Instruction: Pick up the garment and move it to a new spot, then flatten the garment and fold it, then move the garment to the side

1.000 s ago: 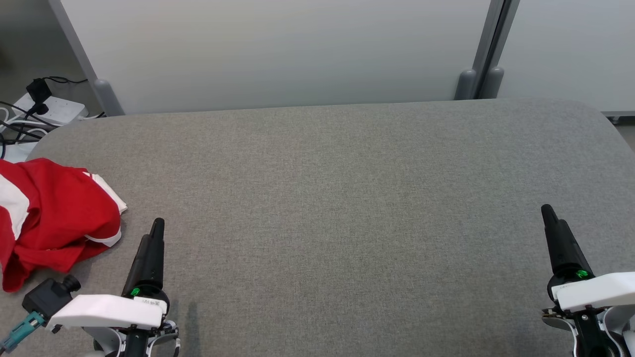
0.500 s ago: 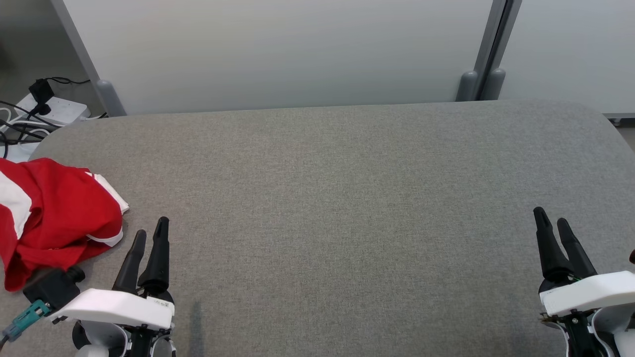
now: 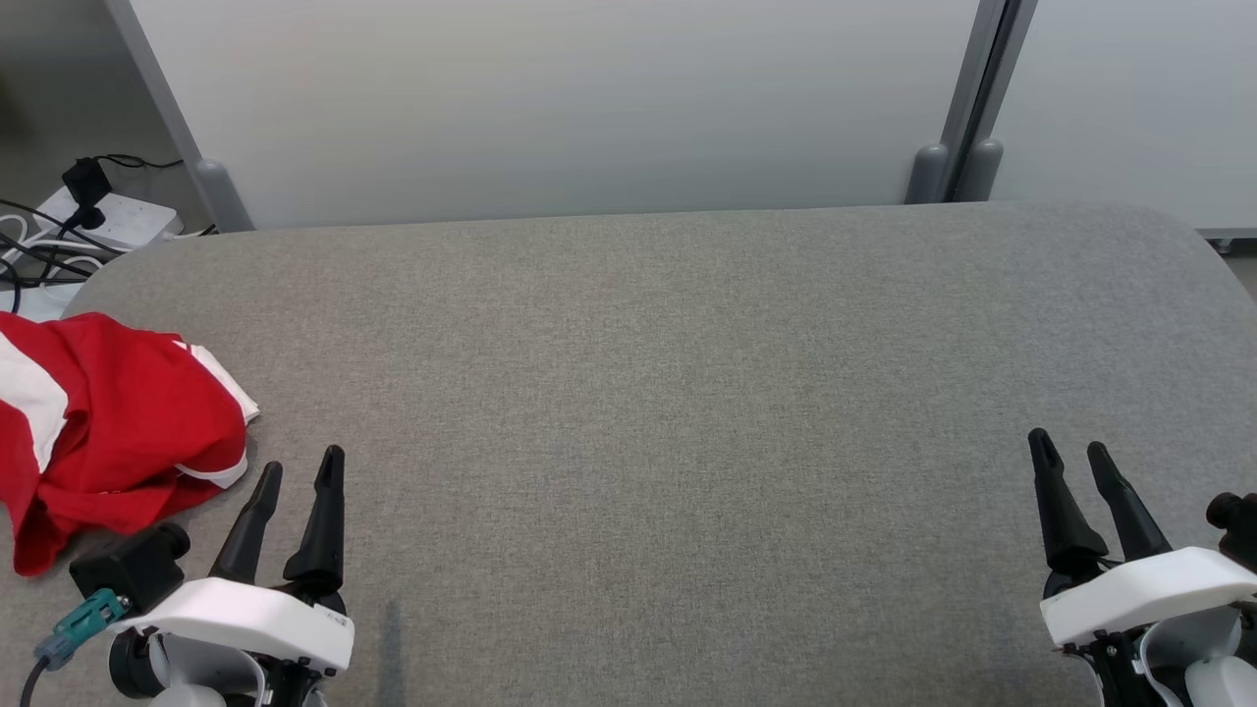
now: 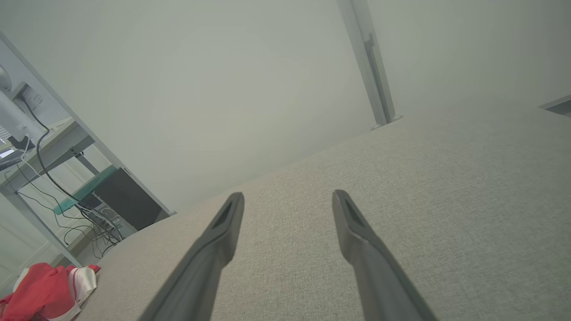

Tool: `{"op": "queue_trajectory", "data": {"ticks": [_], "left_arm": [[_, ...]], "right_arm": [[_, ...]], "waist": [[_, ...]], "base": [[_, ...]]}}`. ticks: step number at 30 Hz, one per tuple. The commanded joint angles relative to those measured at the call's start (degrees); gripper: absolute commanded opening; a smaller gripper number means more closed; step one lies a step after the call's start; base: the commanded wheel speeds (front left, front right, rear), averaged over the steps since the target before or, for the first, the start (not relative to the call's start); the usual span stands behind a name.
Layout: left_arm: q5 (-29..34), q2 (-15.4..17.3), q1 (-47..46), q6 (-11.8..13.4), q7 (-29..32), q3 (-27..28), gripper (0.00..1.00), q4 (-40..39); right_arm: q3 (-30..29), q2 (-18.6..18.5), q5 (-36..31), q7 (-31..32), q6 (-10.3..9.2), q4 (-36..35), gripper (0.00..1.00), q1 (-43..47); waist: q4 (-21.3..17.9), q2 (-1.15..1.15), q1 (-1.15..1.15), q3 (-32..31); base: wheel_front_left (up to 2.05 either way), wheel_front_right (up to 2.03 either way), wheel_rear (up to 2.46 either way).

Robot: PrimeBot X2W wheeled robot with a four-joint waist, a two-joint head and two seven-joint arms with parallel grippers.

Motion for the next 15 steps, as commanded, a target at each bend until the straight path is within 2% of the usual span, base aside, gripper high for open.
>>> {"op": "queue_trajectory", "data": {"ticks": [1, 15], "left_arm": [[2.33, 1.8, -3.36, 0.54, -0.95, 1.0, 1.0, -1.29], [9.77, 2.38, -3.37, 1.31, -3.3, -0.42, 1.0, 0.35]], "right_arm": [[0.99, -1.38, -2.39, -1.33, 0.33, -1.04, 1.0, -2.11], [1.82, -1.02, -9.96, -3.69, 0.36, 1.53, 1.0, -2.14]], "waist": [[0.03, 0.0, 0.0, -0.07], [0.22, 0.0, 0.0, -0.18]], "base": [[0.0, 0.0, 0.0], [0.0, 0.0, 0.0]]}}
